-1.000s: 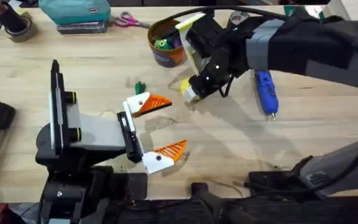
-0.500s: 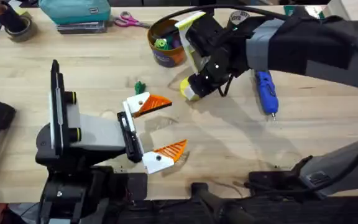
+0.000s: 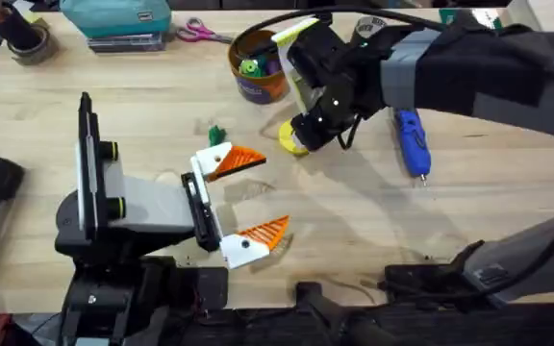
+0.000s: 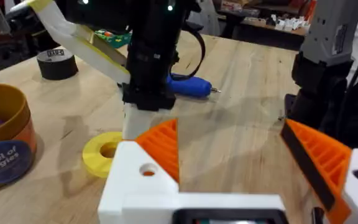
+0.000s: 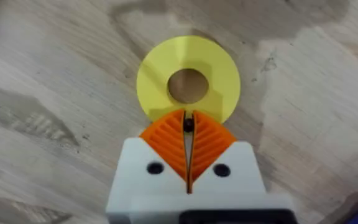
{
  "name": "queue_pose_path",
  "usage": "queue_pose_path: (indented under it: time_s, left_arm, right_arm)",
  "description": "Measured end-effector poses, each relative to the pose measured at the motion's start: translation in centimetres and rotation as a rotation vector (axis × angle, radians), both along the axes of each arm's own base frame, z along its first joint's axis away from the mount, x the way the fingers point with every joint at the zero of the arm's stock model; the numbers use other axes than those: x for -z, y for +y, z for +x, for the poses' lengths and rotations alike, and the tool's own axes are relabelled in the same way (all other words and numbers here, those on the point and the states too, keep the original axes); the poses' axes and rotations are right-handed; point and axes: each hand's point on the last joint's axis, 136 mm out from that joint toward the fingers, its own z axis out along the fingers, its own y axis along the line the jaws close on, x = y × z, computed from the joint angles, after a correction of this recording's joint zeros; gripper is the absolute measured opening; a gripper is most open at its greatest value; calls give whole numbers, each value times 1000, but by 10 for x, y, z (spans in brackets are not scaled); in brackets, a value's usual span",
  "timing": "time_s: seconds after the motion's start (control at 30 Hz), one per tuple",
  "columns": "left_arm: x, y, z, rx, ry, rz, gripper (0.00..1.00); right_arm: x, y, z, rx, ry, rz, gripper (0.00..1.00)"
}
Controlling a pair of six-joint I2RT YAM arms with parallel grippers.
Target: Pick up the gripper from the table and insert it into the empty holder that is missing its gripper. Then pick up a screw, insert it into the mounting hole, and use the screwdriver to tighten it. Finally, clean up the table by picking up the vegetable and placing it into the bucket.
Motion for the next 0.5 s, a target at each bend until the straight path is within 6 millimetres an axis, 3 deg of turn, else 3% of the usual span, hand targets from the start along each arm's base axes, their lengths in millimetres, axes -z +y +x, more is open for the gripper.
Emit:
queue_pose_path:
  time_s: [0.5]
  left_arm:
    - [0,0,0,0,0,0,986]
  right_arm:
    - [-5,1,2,0,-4,3,6]
